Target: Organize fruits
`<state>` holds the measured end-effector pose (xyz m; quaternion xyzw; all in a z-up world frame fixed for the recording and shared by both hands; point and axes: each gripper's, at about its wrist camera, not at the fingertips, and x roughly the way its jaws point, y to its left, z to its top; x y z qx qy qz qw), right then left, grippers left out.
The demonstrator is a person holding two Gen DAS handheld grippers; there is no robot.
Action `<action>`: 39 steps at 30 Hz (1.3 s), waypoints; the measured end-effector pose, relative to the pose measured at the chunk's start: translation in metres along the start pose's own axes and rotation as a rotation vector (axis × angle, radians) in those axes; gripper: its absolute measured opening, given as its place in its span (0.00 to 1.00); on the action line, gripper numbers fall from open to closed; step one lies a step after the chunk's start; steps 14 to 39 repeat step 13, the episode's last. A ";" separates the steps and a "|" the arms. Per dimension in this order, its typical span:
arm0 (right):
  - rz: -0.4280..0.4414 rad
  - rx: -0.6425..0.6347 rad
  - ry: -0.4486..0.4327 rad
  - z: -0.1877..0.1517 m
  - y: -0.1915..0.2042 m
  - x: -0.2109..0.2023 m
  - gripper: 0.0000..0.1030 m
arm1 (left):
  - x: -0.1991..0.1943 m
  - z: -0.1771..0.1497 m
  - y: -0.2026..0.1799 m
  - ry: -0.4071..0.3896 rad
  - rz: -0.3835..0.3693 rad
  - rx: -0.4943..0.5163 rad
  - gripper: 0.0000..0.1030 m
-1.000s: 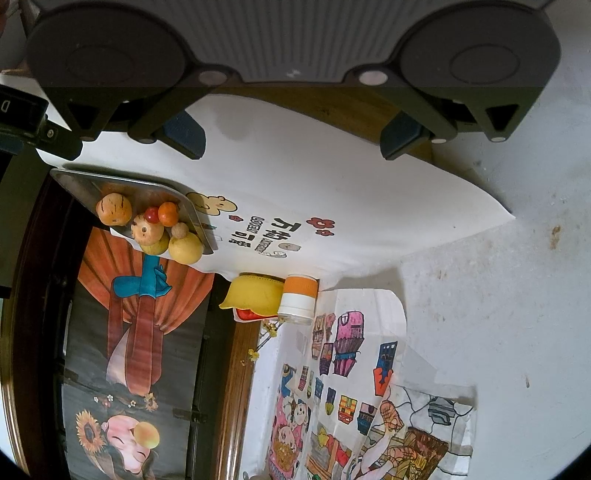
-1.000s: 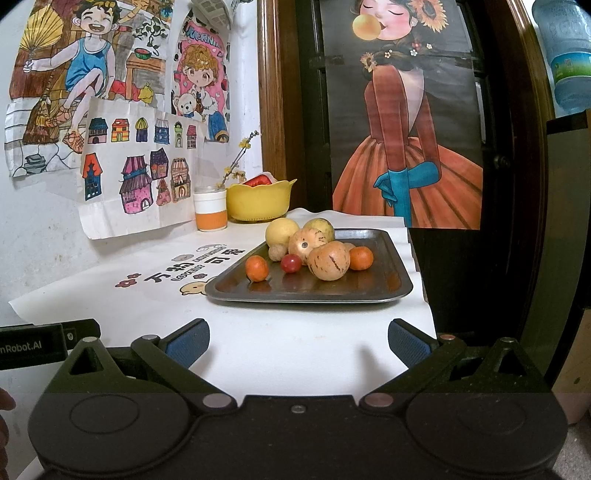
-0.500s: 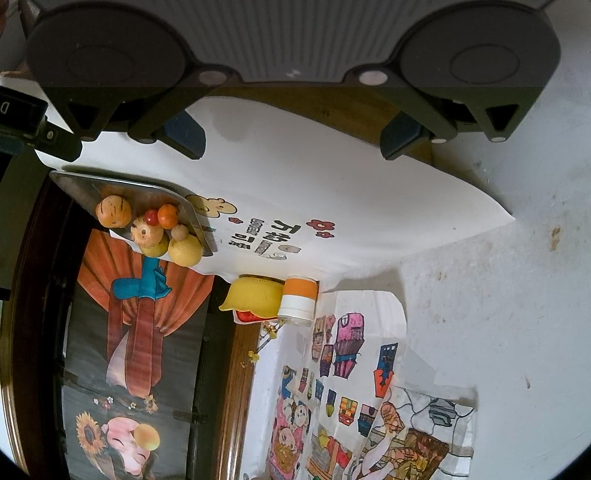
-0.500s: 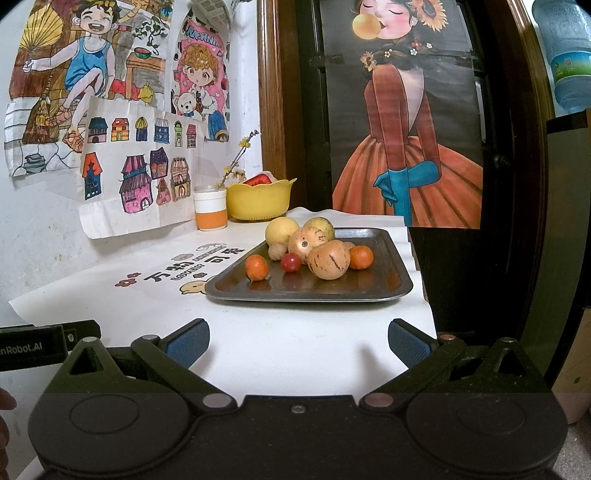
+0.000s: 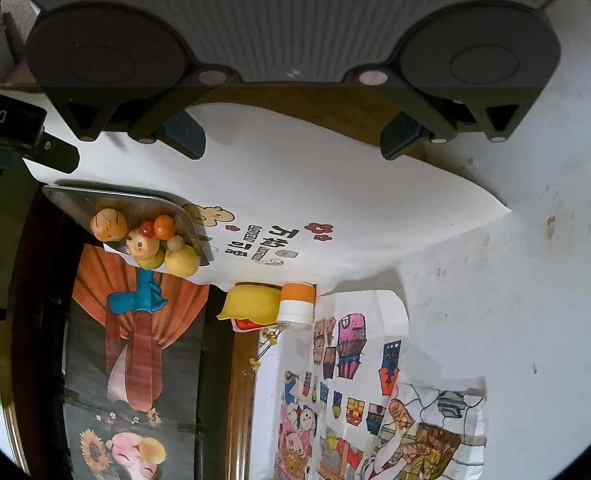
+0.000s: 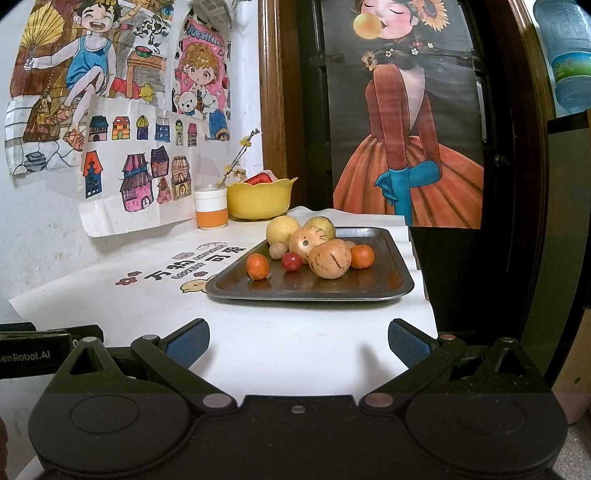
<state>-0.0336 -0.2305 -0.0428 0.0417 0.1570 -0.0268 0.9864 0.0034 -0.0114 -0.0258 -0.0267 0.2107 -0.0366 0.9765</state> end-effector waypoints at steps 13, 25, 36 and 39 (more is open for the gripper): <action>0.000 -0.001 0.003 -0.004 0.001 0.001 0.99 | 0.001 0.001 -0.001 -0.001 0.005 0.014 1.00; 0.000 -0.001 0.003 -0.004 0.001 0.001 0.99 | 0.001 0.001 -0.001 -0.001 0.005 0.014 1.00; 0.000 -0.001 0.003 -0.004 0.001 0.001 0.99 | 0.001 0.001 -0.001 -0.001 0.005 0.014 1.00; 0.000 -0.001 0.003 -0.004 0.001 0.001 0.99 | 0.001 0.001 -0.001 -0.001 0.005 0.014 1.00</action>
